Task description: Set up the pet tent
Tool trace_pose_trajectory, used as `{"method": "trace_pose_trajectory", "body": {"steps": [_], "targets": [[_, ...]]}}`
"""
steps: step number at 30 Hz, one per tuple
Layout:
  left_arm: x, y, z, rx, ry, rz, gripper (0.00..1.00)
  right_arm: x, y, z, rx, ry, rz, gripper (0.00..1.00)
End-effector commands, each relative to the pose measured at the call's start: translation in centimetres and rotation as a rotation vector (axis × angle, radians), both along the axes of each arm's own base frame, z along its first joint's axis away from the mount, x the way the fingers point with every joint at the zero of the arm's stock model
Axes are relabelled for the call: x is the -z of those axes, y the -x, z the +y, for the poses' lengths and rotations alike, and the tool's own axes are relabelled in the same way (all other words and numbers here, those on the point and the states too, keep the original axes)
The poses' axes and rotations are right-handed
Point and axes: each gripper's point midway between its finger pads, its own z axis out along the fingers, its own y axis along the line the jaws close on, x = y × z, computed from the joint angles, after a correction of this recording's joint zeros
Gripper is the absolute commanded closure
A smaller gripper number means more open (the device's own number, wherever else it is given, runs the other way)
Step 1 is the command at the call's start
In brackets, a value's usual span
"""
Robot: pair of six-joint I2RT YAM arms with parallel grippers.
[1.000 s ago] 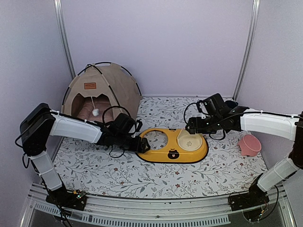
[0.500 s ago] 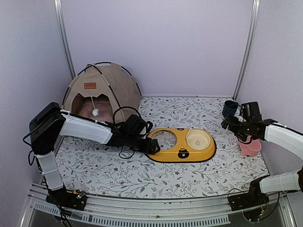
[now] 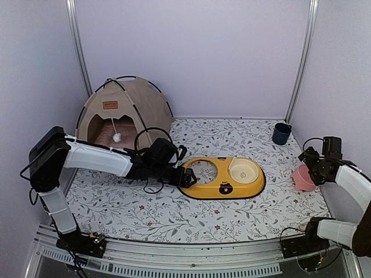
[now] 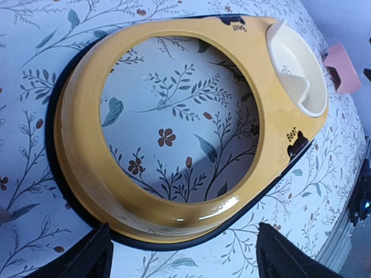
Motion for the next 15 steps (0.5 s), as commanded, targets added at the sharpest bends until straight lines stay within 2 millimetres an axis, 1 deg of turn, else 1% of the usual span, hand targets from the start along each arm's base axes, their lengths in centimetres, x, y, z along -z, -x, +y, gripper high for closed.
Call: {"method": "trace_pose_trajectory", "body": {"steps": [1, 8, 10, 15], "targets": [[-1.8, 0.4, 0.2, 0.014, 0.023, -0.049, 0.14, 0.2, 1.4, -0.4, 0.047, -0.081, -0.018, 0.01], [-2.9, 0.6, 0.7, 0.021, 0.044, -0.078, 0.13, 2.6, 3.6, -1.0, 0.089, -0.192, 0.033, 0.01], [-3.4, 0.7, 0.9, 0.021, 0.054, -0.089, 0.12, 3.4, 4.3, -0.8, 0.093, -0.233, 0.043, 0.01], [-3.6, 1.0, 1.7, 0.016, 0.061, -0.100, 0.12, 4.5, 5.0, -0.5, 0.123, -0.301, 0.038, 0.01]]}}
